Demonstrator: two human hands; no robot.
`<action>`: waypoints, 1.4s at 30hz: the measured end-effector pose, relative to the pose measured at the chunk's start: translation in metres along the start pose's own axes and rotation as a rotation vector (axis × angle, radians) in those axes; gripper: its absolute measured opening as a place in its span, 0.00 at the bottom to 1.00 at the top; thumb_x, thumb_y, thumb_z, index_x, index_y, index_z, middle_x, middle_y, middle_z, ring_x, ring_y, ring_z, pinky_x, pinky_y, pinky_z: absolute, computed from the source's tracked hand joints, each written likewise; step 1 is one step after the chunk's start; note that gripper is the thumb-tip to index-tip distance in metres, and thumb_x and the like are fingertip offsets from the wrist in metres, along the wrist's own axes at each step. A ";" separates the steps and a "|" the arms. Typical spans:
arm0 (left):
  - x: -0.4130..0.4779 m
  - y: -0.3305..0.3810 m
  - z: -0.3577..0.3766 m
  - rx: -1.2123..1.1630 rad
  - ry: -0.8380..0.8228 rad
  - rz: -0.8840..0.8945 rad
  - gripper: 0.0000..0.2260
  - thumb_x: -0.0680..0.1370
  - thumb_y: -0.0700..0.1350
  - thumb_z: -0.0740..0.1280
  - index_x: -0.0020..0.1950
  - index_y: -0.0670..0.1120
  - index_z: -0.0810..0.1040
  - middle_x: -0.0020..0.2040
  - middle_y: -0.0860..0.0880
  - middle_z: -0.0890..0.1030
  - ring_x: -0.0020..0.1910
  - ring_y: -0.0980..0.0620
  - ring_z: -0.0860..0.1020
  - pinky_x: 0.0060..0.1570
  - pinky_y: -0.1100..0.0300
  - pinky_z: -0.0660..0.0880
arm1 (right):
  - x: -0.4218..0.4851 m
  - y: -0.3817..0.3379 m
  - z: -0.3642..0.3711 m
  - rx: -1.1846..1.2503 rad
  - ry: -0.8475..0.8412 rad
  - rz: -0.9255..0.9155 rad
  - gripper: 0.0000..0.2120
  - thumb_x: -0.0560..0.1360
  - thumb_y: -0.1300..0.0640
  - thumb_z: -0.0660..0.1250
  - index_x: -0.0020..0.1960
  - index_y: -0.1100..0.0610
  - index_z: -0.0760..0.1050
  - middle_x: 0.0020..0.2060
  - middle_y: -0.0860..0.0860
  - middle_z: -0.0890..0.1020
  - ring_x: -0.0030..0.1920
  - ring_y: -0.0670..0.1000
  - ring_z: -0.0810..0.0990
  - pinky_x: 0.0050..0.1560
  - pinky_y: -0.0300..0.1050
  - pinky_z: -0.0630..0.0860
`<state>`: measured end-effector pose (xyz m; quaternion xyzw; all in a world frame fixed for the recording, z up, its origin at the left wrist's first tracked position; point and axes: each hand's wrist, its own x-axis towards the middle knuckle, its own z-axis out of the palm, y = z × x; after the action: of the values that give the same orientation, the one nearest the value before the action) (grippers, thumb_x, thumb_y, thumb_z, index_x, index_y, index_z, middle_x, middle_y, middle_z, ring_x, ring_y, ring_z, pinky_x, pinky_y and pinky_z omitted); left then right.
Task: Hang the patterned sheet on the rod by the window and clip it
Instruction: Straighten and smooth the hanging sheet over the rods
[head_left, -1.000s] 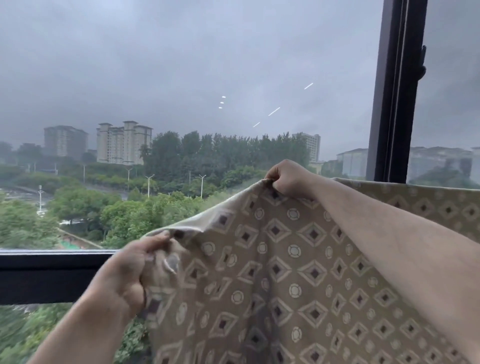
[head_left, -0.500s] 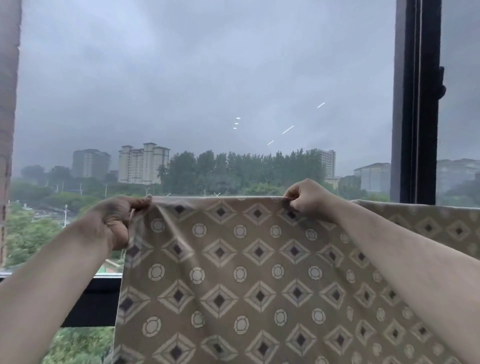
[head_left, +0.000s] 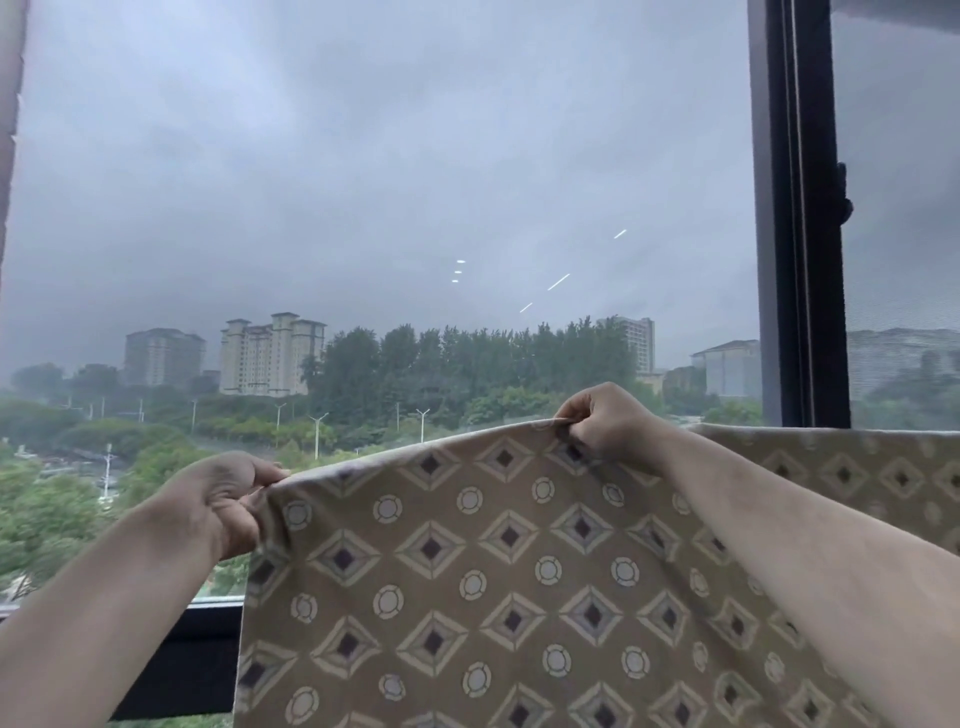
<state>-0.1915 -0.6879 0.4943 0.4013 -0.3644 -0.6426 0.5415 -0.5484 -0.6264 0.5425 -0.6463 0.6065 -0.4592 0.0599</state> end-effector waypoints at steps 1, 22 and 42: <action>0.002 0.000 0.003 -0.055 0.022 0.019 0.08 0.80 0.31 0.54 0.47 0.41 0.69 0.45 0.39 0.76 0.29 0.41 0.80 0.21 0.44 0.77 | 0.000 -0.001 0.000 0.011 -0.002 0.001 0.18 0.69 0.76 0.57 0.40 0.63 0.83 0.24 0.52 0.80 0.24 0.48 0.76 0.25 0.37 0.73; 0.020 0.064 -0.007 0.968 0.136 0.938 0.08 0.69 0.40 0.77 0.38 0.36 0.82 0.33 0.37 0.82 0.31 0.47 0.77 0.25 0.66 0.75 | 0.009 0.004 -0.023 -0.335 -0.008 -0.207 0.11 0.74 0.49 0.73 0.35 0.53 0.82 0.29 0.47 0.81 0.30 0.42 0.75 0.35 0.38 0.71; 0.037 0.025 -0.040 1.362 -0.083 0.729 0.10 0.71 0.34 0.74 0.30 0.39 0.80 0.23 0.44 0.77 0.22 0.51 0.72 0.23 0.63 0.67 | -0.014 0.012 -0.022 -0.594 -0.229 -0.152 0.07 0.77 0.49 0.68 0.45 0.51 0.82 0.40 0.45 0.82 0.42 0.45 0.79 0.42 0.39 0.72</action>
<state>-0.1487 -0.7296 0.4958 0.4761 -0.8084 -0.0722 0.3385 -0.5697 -0.6072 0.5410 -0.7265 0.6531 -0.1897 -0.0981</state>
